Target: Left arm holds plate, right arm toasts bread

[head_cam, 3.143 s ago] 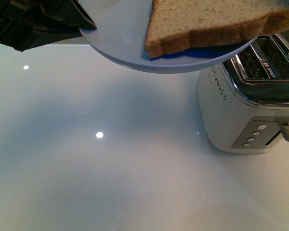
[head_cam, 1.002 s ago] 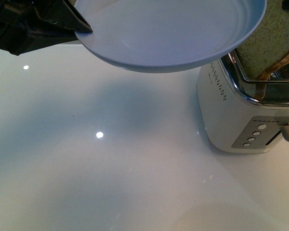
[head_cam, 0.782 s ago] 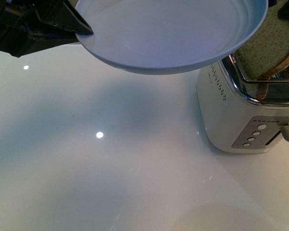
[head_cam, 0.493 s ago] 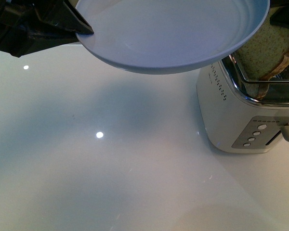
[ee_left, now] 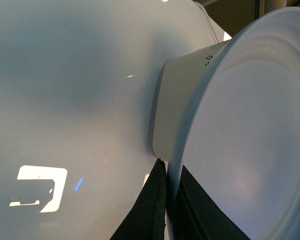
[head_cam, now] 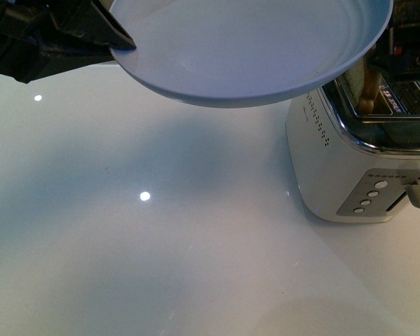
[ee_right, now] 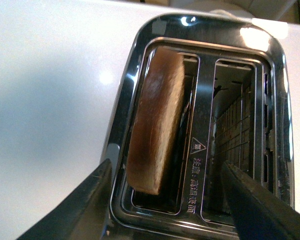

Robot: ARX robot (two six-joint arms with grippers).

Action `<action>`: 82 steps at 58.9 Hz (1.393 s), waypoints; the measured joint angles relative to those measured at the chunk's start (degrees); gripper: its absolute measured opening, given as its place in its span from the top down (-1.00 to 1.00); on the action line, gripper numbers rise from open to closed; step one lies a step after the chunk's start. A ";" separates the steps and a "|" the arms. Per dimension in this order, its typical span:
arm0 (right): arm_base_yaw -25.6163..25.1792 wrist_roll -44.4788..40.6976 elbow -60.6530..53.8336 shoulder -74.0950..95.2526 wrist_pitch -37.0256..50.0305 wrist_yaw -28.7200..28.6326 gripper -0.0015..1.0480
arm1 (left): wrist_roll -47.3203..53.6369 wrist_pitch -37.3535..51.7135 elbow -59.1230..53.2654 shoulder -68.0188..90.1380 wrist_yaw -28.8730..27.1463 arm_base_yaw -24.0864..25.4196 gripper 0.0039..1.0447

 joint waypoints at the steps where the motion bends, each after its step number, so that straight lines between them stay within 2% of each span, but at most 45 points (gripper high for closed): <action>1: -0.11 0.37 -0.17 -0.39 0.17 -0.15 -0.41 | 0.00 0.00 0.00 -0.02 0.00 0.00 0.95; 12: -2.54 4.94 -4.70 -9.60 3.76 -1.53 -0.86 | 0.00 0.00 0.00 -0.02 0.02 0.11 0.95; 23: -5.57 6.56 -13.38 -26.64 4.90 -2.93 -0.83 | 0.00 0.31 -0.02 -0.02 0.02 0.11 0.95; 32: -7.39 5.25 -19.19 -41.38 0.09 -0.66 -0.83 | 0.02 0.33 -0.24 -0.02 -0.09 0.11 0.95; 44: -7.78 5.16 -19.63 -43.08 -0.13 -0.33 -0.83 | 0.04 0.33 -0.35 -0.02 -0.55 -0.44 0.95; 52: -10.45 2.23 -26.29 -44.89 13.73 -1.49 -0.47 | 0.04 0.33 -0.37 -0.09 -1.16 -0.94 0.95; 56: -10.84 1.64 -30.23 -47.50 16.59 -1.46 -0.17 | 0.04 0.33 -0.37 -0.22 -1.60 -1.14 0.95; 60: -10.84 1.14 -33.03 -49.27 17.03 -1.55 0.10 | 0.04 0.33 -0.37 -0.28 -1.60 -1.75 0.95; 77: -10.91 0.74 -39.17 -55.67 16.94 -1.57 0.97 | 0.07 0.31 -0.37 -0.48 -2.27 -2.12 0.95; 82: -10.91 0.57 -40.50 -57.57 16.28 -1.57 0.97 | 0.07 0.22 -0.37 -0.55 -2.25 -2.12 0.95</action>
